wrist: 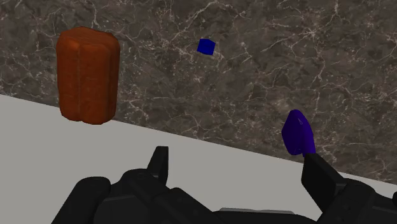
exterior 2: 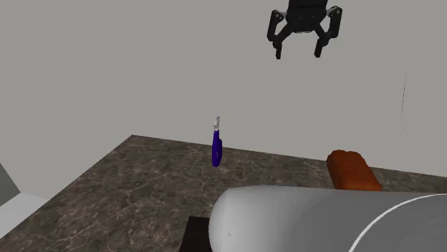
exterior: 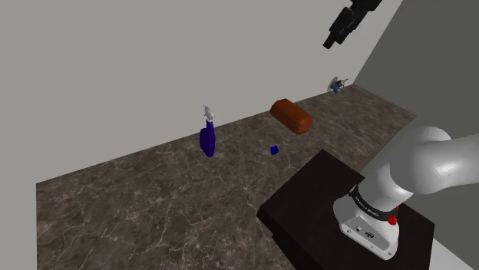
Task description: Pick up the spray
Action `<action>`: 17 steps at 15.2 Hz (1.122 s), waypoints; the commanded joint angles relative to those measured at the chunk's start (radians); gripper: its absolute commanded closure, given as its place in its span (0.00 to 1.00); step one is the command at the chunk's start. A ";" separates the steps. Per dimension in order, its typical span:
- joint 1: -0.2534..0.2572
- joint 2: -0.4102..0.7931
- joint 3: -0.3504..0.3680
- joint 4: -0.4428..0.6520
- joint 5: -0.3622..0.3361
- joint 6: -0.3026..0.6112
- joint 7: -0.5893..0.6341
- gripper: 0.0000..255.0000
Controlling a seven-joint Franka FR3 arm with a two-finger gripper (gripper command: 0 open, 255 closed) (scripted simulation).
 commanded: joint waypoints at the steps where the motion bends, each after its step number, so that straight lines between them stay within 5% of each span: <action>1: 0.000 0.000 0.000 0.000 0.000 0.000 0.000 0.00; 17: 0.047 0.426 0.174 0.007 0.055 0.326 0.239 0.00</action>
